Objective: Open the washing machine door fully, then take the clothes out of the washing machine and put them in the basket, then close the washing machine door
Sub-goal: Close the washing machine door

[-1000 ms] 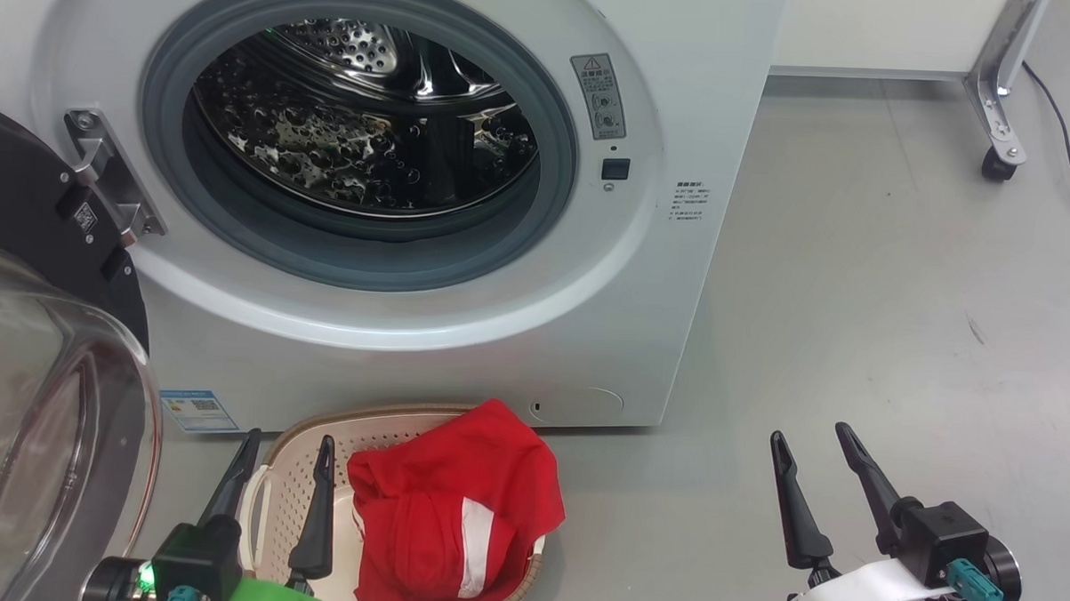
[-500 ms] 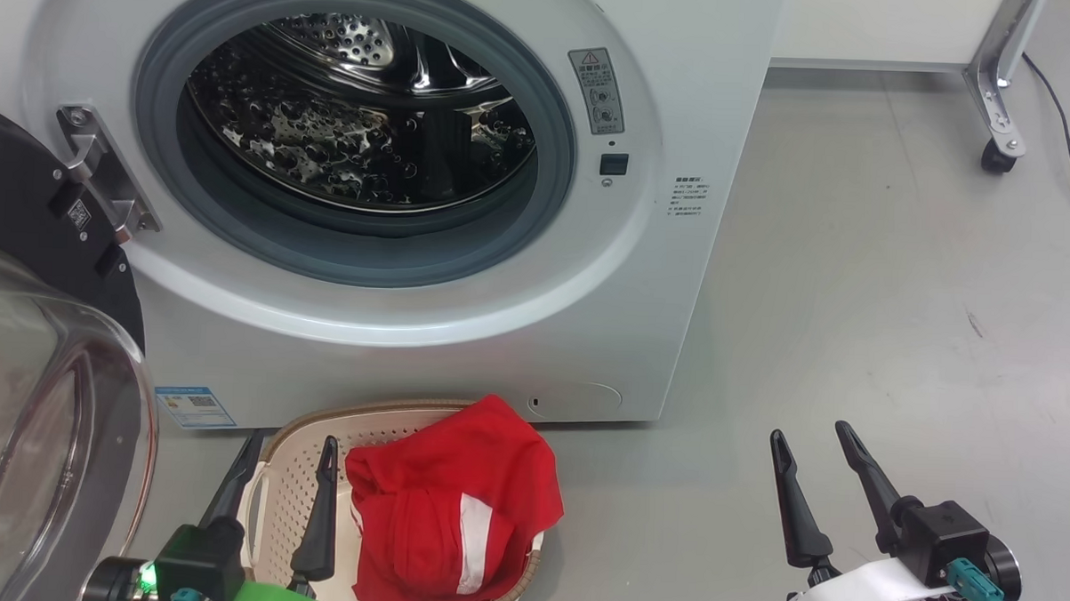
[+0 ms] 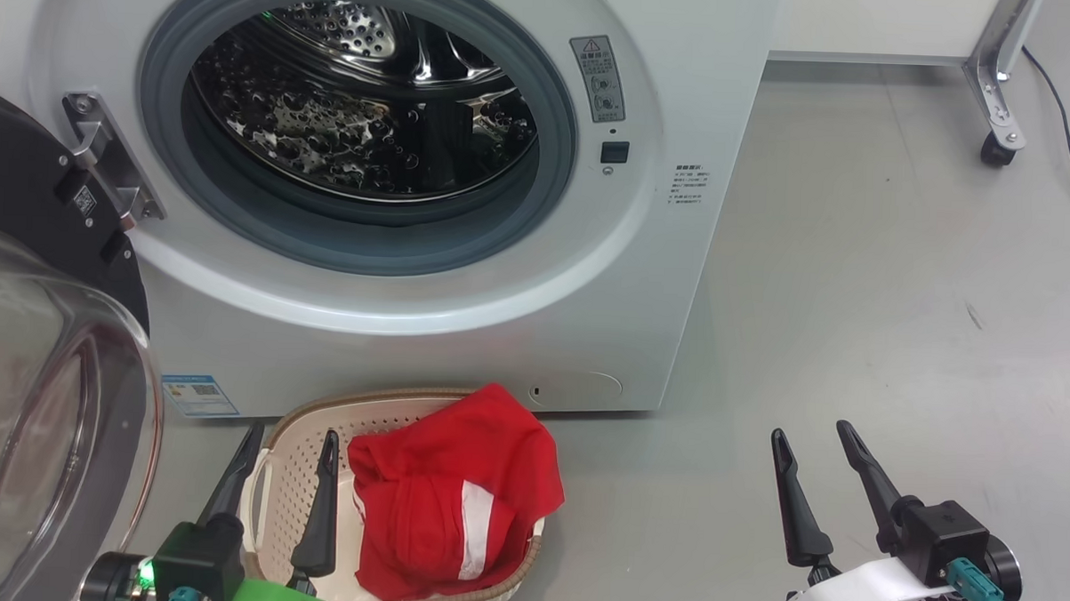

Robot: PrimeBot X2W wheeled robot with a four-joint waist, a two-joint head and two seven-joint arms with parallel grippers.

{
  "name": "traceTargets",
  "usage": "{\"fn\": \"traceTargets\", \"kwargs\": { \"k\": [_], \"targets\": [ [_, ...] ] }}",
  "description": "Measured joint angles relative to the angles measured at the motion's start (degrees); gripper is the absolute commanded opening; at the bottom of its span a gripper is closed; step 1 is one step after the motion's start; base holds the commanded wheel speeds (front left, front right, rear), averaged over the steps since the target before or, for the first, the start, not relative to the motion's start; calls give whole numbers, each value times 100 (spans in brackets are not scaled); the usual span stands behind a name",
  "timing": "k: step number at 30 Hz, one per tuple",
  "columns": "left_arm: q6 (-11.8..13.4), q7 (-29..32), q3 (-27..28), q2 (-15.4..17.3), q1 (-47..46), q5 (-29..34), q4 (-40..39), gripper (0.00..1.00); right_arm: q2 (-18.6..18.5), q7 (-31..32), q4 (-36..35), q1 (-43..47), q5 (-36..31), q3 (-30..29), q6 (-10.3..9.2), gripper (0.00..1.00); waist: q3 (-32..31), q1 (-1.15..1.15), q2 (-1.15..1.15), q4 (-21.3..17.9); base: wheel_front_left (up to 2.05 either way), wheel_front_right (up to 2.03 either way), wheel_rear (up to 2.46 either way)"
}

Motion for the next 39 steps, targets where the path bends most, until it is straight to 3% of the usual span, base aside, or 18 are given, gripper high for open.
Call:
{"fn": "traceTargets", "kwargs": {
  "k": [22, 39],
  "targets": [
    [-1, 54, -65, 19, 76, 41, -138, 100, 2, 0, 5, -2, 1, 7, 0, 100, 10, 0, 0, 30, -94, 94, 0],
    [-1, 96, -66, 33, 86, 41, -190, 100, 3, 0, 4, -3, 1, 11, -1, 100, 1, 0, 0, 41, -30, 30, 0]
  ]
}}
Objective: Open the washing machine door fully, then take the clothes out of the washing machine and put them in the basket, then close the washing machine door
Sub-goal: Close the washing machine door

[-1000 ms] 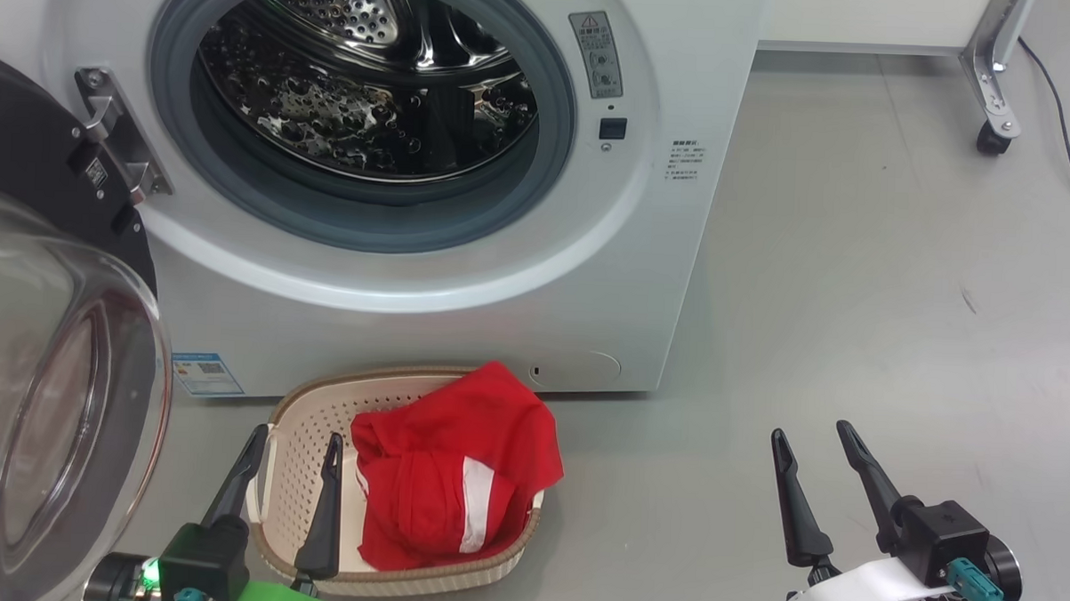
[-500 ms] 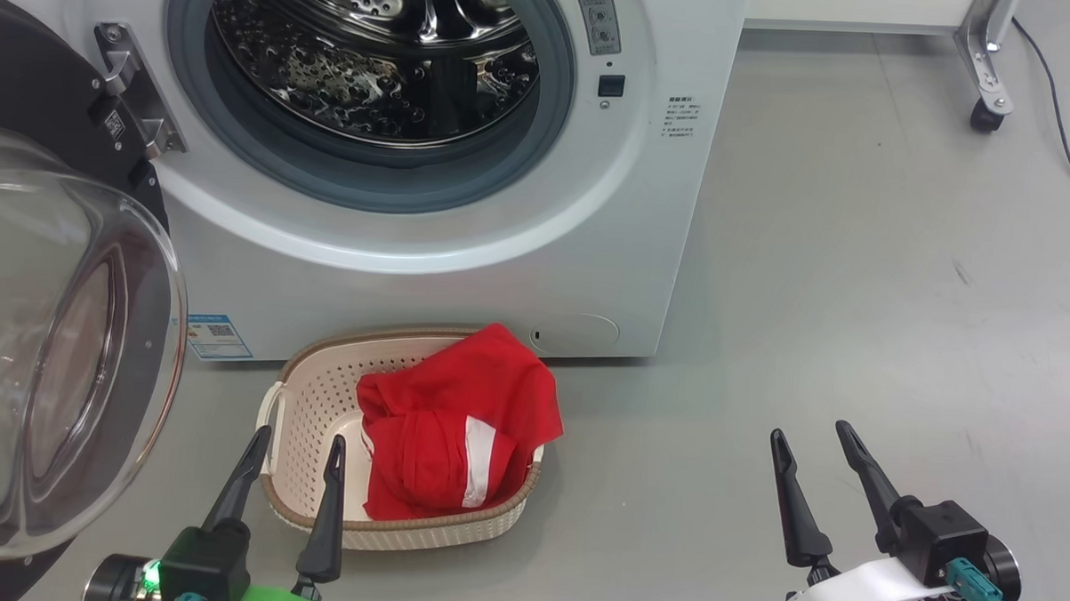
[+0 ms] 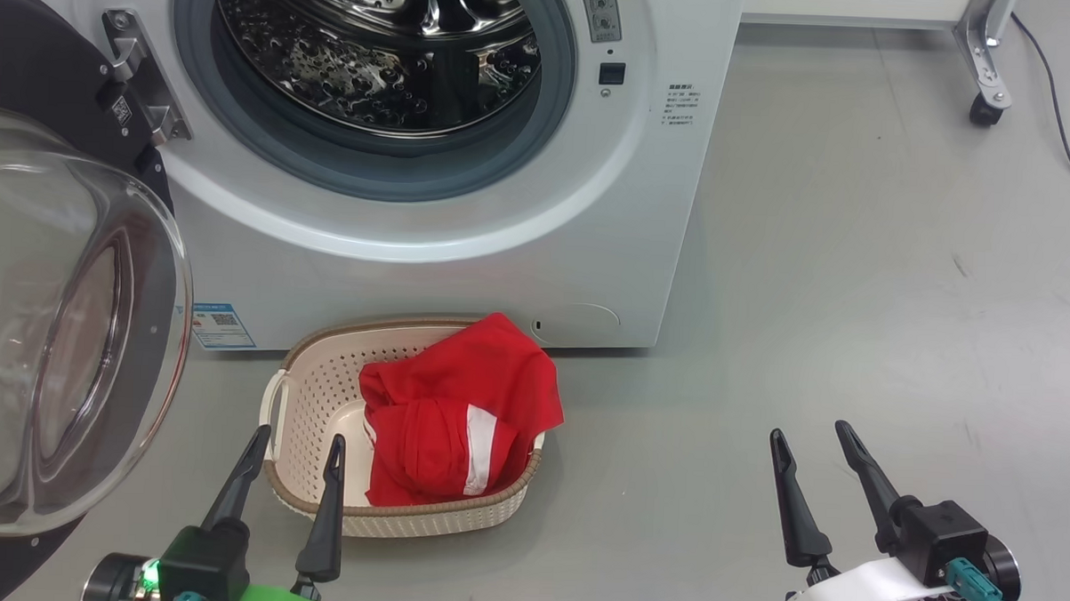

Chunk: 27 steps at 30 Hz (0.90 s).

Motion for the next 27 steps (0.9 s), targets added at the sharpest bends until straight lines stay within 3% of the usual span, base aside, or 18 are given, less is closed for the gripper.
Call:
{"fn": "traceTargets", "kwargs": {
  "k": [15, 27],
  "targets": [
    [0, 9, -76, 27, 1, 2, -24, 100, 2, 0, -13, -2, 0, -54, -20, 100, 39, 0, 0, 58, 0, 0, 0],
    [0, 9, -165, 16, -2, 36, -13, 100, 1, 0, -57, 2, -3, -167, -52, 100, 18, 0, 0, 489, 0, 0, 0]
  ]
}}
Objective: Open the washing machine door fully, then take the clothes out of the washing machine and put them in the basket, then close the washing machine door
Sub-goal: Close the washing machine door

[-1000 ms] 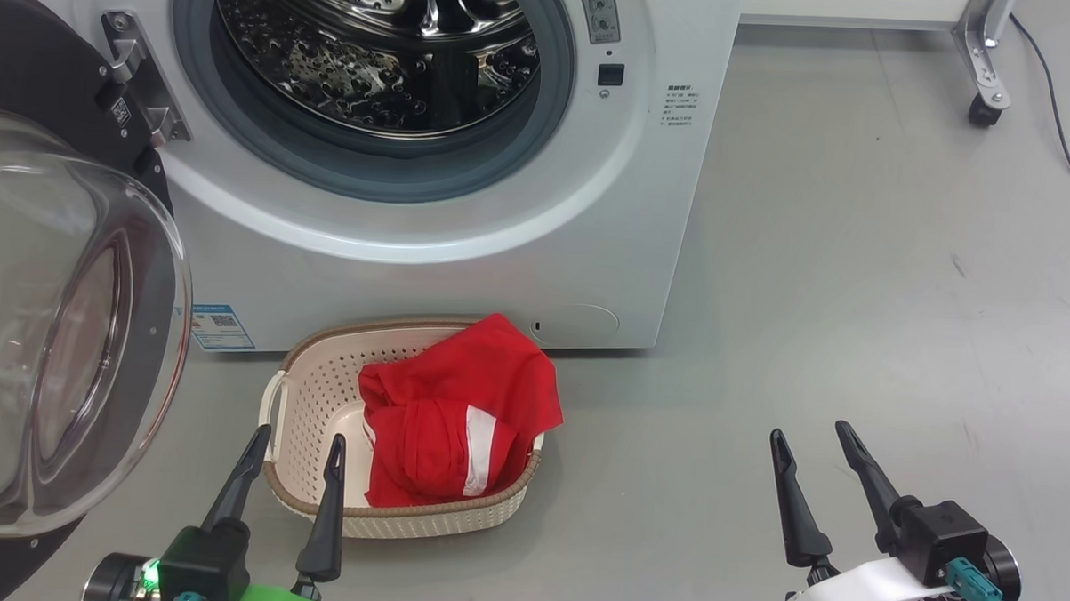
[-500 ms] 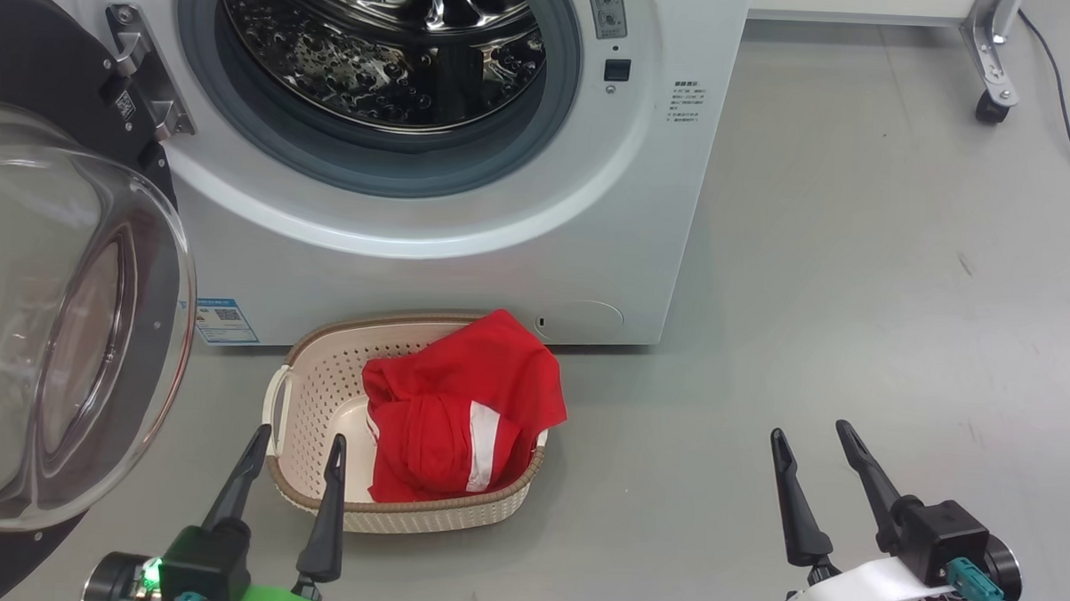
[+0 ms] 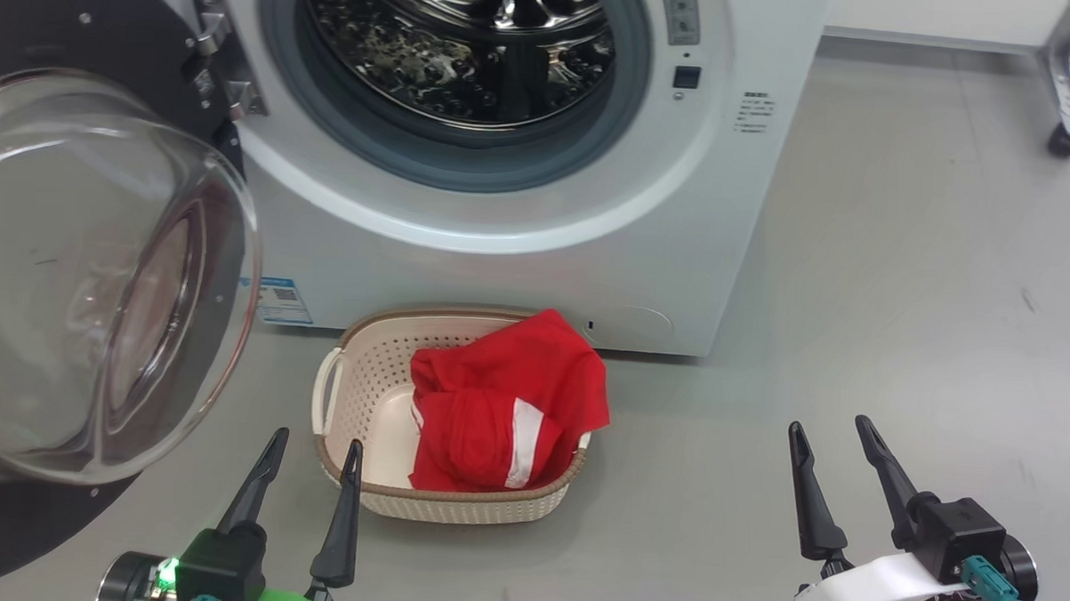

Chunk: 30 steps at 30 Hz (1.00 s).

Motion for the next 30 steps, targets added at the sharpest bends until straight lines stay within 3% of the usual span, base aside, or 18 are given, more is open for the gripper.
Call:
{"fn": "traceTargets", "kwargs": {
  "k": [23, 30],
  "targets": [
    [77, -18, 57, -54, 7, 4, 19, 100, -10, 0, -4, 24, -87, 47, 58, 100, -104, 0, 0, 1741, 0, 0, 0],
    [85, -56, 138, -53, 23, 4, 9, 100, -5, 0, 4, 23, -138, 179, 60, 100, -94, 0, 0, 2103, 0, 0, 0]
  ]
}}
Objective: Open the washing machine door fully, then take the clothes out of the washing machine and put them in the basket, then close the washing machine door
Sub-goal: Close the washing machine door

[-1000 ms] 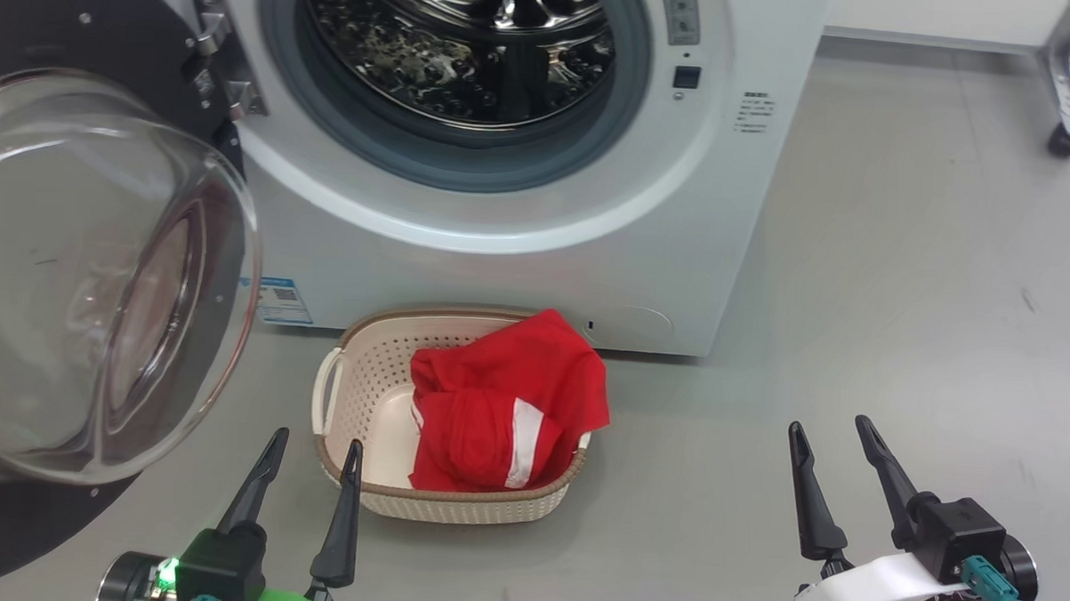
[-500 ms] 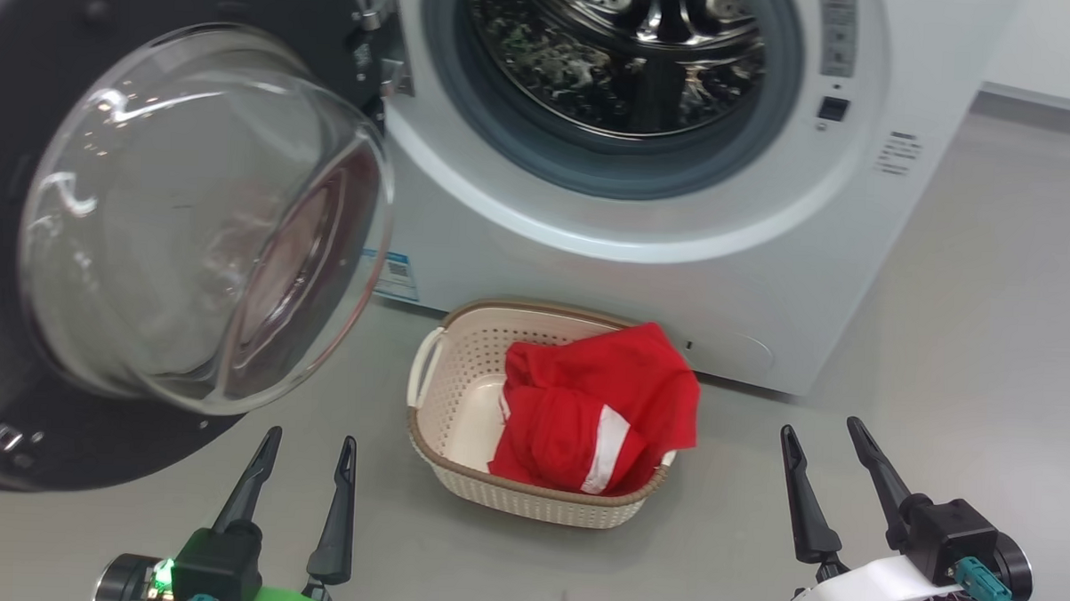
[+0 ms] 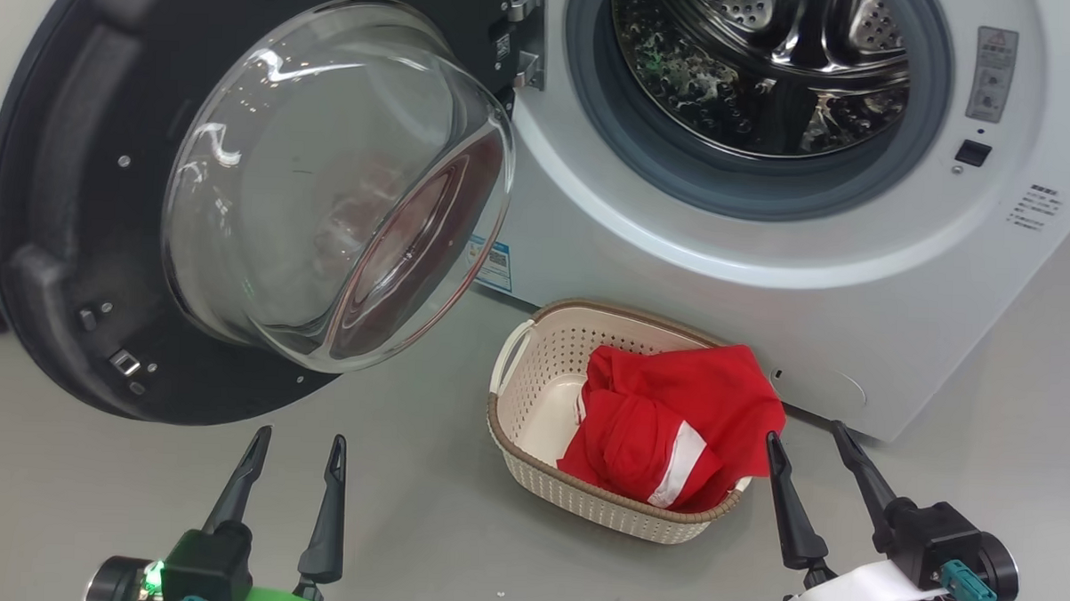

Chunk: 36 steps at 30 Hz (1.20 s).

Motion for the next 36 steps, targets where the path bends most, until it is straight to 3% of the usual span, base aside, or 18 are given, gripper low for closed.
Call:
{"fn": "traceTargets", "kwargs": {
  "k": [17, 18, 19, 32, 36],
  "targets": [
    [16, -4, 43, 8, 34, -7, -7, 100, 2, 0, 40, -2, 0, 20, 18, 100, -7, 0, 0, 3, 0, 0, 0],
    [16, -3, 42, 8, 36, -8, -7, 43, 2, 0, 40, -2, 0, 21, 18, 100, -5, 0, 0, -1, 0, 0, 0],
    [16, -3, 40, 9, 40, -8, -7, 0, 2, 0, 41, -3, 0, 22, 18, 100, -3, 0, 0, -4, 0, 0, 0],
    [-11, -2, 7, 25, 92, -67, -130, 0, 2, 0, 37, -17, 0, 35, 16, 100, 58, 0, 0, -20, 0, 0, 0],
    [-207, -26, 18, -53, 81, -554, -448, 0, 1, 0, 23, -24, -9, 33, 15, 100, 110, 0, 0, -6, 0, 0, 0]
  ]
}}
